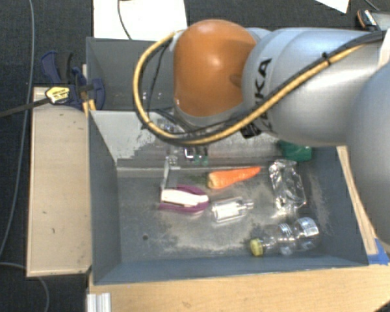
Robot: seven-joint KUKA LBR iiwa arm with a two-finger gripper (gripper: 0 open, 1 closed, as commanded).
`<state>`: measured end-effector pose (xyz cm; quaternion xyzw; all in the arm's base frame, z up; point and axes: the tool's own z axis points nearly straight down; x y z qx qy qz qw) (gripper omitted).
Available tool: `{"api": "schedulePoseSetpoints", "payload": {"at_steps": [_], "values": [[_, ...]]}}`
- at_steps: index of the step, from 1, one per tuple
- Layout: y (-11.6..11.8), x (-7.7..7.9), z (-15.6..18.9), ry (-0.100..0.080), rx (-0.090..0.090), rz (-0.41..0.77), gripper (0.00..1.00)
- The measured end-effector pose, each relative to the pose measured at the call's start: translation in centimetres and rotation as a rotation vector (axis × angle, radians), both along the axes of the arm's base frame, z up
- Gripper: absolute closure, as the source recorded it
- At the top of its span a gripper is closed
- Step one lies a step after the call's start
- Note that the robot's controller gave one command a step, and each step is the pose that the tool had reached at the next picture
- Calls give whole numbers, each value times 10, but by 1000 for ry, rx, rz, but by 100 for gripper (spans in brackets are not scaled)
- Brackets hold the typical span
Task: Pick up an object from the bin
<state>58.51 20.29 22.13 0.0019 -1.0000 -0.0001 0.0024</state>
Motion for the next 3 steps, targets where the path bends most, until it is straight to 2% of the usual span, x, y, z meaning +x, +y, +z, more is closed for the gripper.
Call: {"api": "schedulePoseSetpoints", "payload": {"at_steps": [1, 2, 3], "values": [[-1, 2, 5, -8, 2, -7, 0], [-72, -11, -149, -7, 2, 100, 0], [-86, -14, -74, -20, 7, 12, 0]]}}
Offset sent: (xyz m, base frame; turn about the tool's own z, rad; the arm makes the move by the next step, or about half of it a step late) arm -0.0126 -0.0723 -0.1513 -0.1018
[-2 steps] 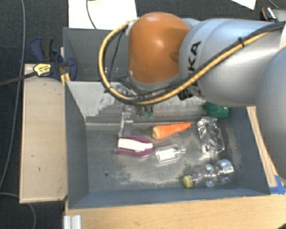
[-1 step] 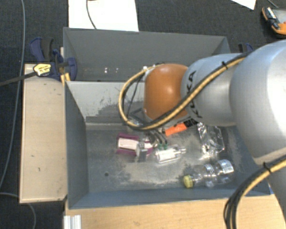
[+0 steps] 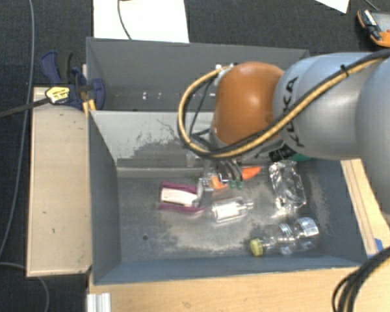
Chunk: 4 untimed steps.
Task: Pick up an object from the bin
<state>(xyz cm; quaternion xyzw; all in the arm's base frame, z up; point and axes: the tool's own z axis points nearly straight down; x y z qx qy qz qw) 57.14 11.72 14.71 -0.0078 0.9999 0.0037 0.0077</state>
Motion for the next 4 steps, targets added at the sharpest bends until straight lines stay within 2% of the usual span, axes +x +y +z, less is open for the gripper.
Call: {"api": "schedulePoseSetpoints", "payload": {"at_steps": [1, 2, 3, 4], "values": [[8, -3, -72, 26, -7, 66, 0], [7, -6, -77, -4, 2, -50, 0], [8, -3, -72, 23, -6, 60, 100], [8, -3, -72, 23, -6, 60, 100]]}}
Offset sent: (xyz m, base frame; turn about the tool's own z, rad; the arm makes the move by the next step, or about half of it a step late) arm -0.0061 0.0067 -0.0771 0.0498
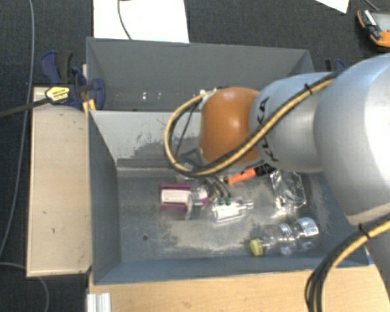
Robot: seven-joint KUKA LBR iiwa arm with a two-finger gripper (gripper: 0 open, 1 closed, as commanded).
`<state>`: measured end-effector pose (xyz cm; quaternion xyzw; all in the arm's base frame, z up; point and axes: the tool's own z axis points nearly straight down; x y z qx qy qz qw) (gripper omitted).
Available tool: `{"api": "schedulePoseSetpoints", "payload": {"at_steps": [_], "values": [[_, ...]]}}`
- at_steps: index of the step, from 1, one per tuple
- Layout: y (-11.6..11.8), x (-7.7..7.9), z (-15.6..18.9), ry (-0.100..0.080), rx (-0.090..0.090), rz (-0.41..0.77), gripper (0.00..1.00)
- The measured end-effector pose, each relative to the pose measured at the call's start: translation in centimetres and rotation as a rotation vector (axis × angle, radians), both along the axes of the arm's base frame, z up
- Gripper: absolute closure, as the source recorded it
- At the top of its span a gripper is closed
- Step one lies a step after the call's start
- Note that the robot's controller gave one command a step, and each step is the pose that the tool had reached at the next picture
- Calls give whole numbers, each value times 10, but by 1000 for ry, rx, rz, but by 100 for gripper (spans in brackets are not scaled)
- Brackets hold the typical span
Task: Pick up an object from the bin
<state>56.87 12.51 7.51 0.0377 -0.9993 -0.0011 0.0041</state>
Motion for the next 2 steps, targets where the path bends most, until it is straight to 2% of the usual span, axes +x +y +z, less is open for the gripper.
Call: {"api": "schedulePoseSetpoints", "payload": {"at_steps": [1, 2], "values": [[-1, -4, 16, 13, -3, -1, 100], [0, -2, 60, 6, -1, -3, 100]]}}
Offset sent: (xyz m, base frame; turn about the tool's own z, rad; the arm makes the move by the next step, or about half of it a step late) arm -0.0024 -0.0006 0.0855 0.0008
